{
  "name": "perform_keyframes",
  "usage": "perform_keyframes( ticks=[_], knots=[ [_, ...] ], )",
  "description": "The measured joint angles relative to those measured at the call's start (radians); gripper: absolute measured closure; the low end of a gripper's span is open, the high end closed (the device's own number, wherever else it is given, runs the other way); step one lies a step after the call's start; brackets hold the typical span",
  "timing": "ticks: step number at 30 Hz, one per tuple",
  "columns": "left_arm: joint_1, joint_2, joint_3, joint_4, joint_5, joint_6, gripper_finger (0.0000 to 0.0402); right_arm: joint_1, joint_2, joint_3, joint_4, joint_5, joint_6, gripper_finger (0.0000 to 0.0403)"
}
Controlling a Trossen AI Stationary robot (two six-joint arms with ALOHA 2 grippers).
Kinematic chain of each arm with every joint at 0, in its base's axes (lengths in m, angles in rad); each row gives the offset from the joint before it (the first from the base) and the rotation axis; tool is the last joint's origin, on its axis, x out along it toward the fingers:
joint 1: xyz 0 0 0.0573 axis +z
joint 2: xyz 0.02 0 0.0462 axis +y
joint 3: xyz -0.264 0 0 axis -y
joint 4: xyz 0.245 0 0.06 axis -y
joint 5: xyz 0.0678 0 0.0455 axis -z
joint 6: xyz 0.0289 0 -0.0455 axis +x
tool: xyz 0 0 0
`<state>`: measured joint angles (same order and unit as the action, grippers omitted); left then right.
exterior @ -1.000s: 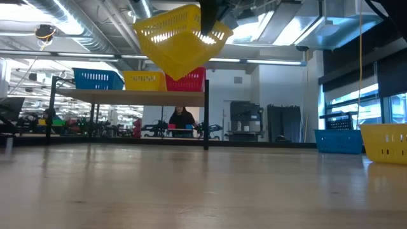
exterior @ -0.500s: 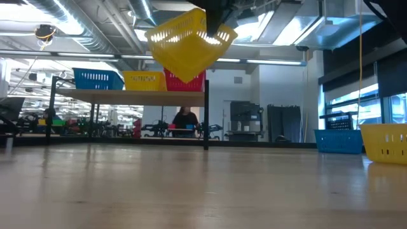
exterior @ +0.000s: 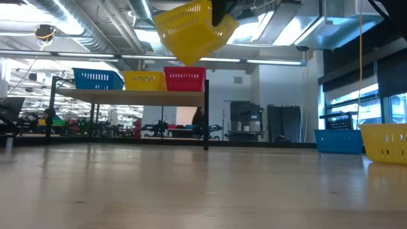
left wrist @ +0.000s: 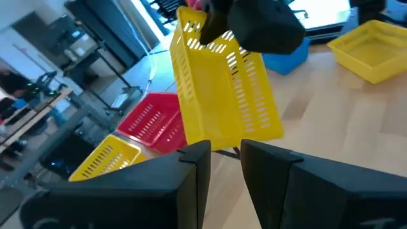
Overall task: Stack baskets on shelf by color
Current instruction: Stack the bottom yellow bin on top of the yellow bin on the shelf
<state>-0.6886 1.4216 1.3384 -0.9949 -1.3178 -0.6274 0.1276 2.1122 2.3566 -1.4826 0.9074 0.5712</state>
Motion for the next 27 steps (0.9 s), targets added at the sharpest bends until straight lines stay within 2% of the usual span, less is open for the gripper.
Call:
perform_keyframes(
  ticks=[9,27],
  knots=[
    [0.067,-0.001,0.000,0.029,-0.032,-0.025,0.0322,0.009,-0.012,0.000,0.025,0.041,0.000,0.0403],
    [0.153,-0.001,0.000,0.039,-0.024,-0.009,0.0322,0.013,-0.012,0.000,0.074,0.043,-0.007,0.0403]
  ],
)
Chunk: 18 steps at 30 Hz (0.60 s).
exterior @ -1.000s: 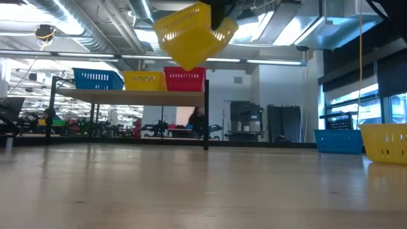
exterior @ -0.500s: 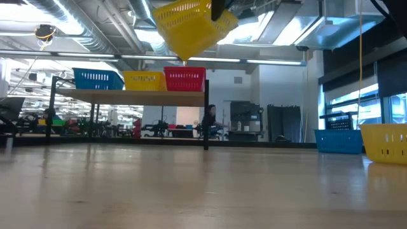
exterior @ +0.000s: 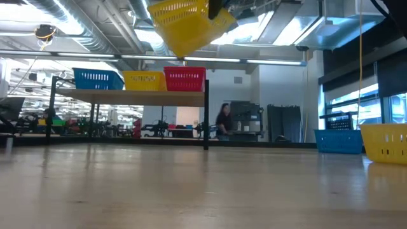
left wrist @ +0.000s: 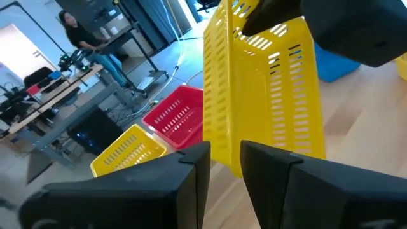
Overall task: Stack baskets on shelf by color
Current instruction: Stack the bottom yellow bin on top of the yellow bin on the shelf
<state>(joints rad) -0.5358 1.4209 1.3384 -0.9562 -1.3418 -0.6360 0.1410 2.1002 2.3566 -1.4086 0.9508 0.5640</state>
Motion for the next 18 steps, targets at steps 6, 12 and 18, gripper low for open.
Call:
perform_keyframes(
  ticks=[6,12,18],
  knots=[
    [0.002,0.000,0.000,0.024,0.009,0.018,0.0322,0.000,0.000,0.000,0.005,-0.001,0.000,0.0403],
    [0.014,0.000,0.000,0.031,0.024,0.053,0.0322,0.001,0.000,0.000,0.006,-0.007,0.002,0.0403],
    [0.027,0.000,0.000,0.033,0.090,0.077,0.0322,0.001,0.000,0.000,0.006,-0.010,0.002,0.0403]
  ],
)
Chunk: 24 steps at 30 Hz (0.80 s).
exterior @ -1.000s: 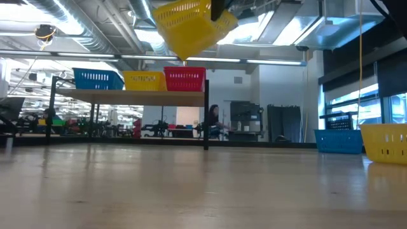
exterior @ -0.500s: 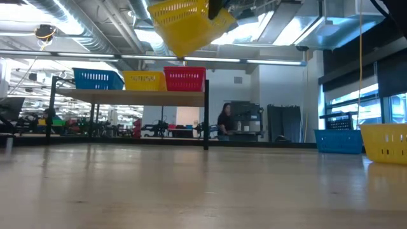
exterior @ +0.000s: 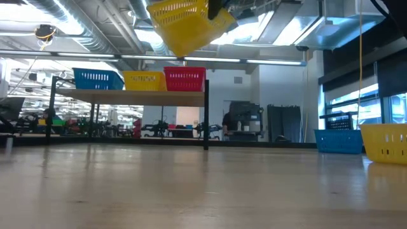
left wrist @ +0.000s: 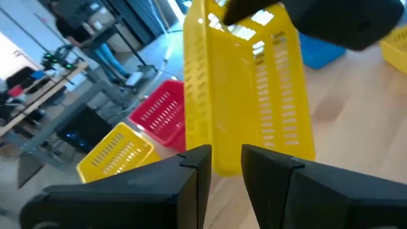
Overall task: Stack baskets on shelf by color
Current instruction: Stack the bottom yellow bin on top of the yellow bin on the shelf
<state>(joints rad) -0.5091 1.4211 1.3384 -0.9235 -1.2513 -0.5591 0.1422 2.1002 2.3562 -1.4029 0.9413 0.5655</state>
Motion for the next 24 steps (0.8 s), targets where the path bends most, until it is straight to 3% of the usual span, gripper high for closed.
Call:
perform_keyframes(
  ticks=[9,24],
  knots=[
    [0.022,0.000,0.000,0.004,0.031,0.106,0.0322,0.011,0.000,0.000,0.002,0.000,-0.001,0.0403],
    [0.097,0.000,0.000,0.004,0.068,0.127,0.0322,0.033,0.001,0.000,0.013,0.000,-0.002,0.0403]
  ],
)
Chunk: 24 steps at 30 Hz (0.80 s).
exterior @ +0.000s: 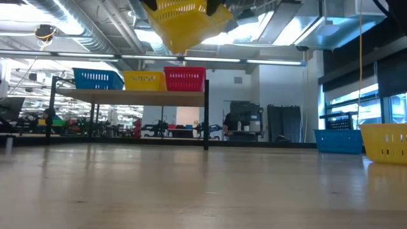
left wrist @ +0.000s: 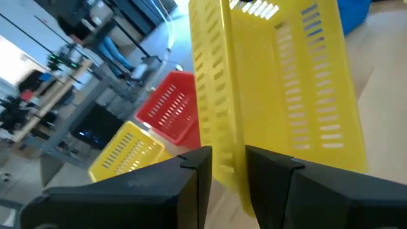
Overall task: Stack baskets on shelf by color
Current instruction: Stack the bottom yellow bin on top of the yellow bin on the shelf
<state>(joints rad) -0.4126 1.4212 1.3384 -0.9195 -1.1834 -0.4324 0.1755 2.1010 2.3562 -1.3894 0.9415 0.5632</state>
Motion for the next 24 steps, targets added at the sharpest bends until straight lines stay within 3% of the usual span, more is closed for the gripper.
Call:
perform_keyframes(
  ticks=[9,15,24],
  knots=[
    [0.049,0.000,0.000,0.004,0.123,0.050,0.0331,0.010,0.001,-0.001,0.030,-0.001,-0.046,0.0403],
    [0.054,0.000,0.000,0.003,0.120,0.050,0.0391,0.010,0.001,-0.001,0.030,-0.014,-0.046,0.0403],
    [0.053,0.000,-0.002,-0.003,0.162,0.048,0.0400,-0.029,0.001,-0.001,0.028,-0.232,-0.048,0.0383]
  ],
)
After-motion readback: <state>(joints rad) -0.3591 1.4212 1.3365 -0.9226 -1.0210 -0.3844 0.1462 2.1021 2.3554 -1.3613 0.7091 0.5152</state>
